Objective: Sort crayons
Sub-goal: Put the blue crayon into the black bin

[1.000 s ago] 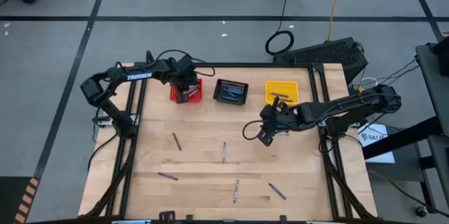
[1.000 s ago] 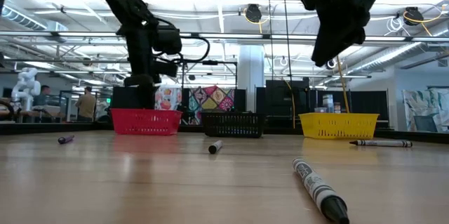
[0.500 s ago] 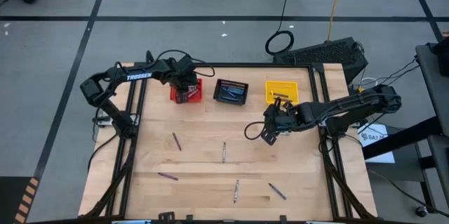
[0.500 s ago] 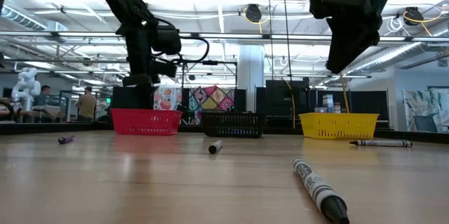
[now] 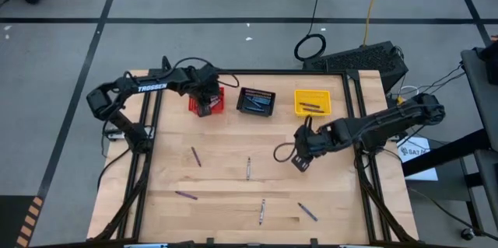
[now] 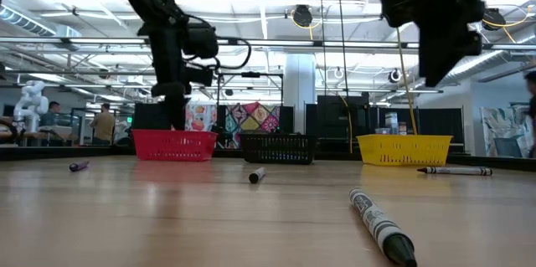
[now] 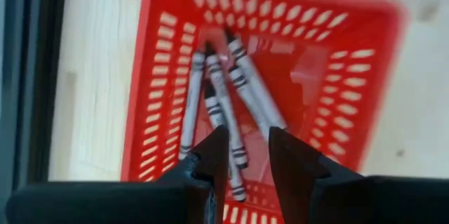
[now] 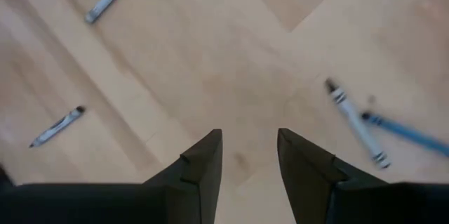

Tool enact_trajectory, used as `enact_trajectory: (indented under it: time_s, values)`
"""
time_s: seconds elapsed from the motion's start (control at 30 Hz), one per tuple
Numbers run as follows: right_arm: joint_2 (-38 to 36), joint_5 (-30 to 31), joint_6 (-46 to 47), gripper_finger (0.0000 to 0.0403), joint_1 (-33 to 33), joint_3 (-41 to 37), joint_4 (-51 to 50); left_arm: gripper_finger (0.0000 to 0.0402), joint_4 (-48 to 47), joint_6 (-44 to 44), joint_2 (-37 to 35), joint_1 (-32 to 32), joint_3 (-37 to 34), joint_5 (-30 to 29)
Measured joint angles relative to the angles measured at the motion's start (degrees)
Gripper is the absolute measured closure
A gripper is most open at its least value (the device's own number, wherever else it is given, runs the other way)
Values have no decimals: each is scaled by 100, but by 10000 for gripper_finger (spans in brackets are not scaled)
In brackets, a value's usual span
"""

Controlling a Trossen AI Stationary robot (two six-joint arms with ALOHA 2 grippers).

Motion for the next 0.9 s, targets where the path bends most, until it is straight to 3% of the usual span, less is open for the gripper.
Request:
enact_trajectory:
  time_s: [0.17, 0.3, 0.53, 0.7, 0.9]
  values:
    - [2, 86, 573, 277, 548, 0, -2, 305, -233, -173, -256, -391, 179, 0]
    - [2, 551, 827, 277, 902, 0, -111, 305, -462, -559, -418, -776, 309, 1]
    - [2, 923, 792, 277, 1058, 0, -1383, 305, -804, -804, -581, -1667, 334, 293]
    - [0, 937, -59, 277, 941, -144, -1997, 305, -1218, -1049, -619, -2353, 332, 326]
    - [0, 599, -1981, 277, 463, -582, -1633, 305, -1305, -1051, -619, -3010, 330, 396]
